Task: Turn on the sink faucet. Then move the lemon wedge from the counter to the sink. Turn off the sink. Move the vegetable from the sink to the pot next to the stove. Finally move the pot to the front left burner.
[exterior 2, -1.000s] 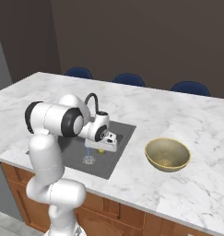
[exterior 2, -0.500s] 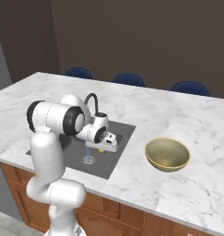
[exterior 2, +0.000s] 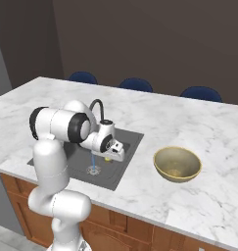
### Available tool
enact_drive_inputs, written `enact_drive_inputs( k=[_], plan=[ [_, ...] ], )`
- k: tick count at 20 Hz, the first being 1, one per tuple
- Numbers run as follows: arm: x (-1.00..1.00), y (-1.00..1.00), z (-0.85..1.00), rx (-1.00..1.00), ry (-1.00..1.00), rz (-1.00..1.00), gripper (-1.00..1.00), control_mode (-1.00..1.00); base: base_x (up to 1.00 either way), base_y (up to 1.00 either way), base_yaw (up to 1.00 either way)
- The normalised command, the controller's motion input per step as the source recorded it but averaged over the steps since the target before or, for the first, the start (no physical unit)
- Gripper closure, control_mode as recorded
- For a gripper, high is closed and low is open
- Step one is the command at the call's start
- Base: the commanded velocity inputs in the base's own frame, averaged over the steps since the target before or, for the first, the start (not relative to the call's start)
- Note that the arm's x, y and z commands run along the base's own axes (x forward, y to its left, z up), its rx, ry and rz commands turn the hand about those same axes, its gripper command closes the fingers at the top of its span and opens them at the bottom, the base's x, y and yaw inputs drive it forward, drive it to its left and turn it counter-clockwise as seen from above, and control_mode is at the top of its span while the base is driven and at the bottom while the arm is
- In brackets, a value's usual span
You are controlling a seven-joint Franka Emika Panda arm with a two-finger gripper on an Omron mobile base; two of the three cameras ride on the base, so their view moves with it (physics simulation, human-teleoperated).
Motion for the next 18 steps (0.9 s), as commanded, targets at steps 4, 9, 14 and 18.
enact_drive_inputs(
  k=[4, 9, 14, 18],
  plan=[
    [0.13, 0.39, -0.08, 0.0, 0.0, 0.09, 1.0, -1.0, 0.0, 0.0, 0.0],
    [0.12, 0.41, -0.09, 0.0, 0.0, 0.11, 1.0, -1.0, 0.0, 0.0, 0.0],
    [0.17, 0.18, -0.3, 0.0, 0.0, 0.09, 1.0, -1.0, 0.0, 0.0, 0.0],
    [0.26, 0.0, -0.38, 0.0, 0.0, 0.08, 1.0, -1.0, 0.0, 0.0, 0.0]
  ],
)
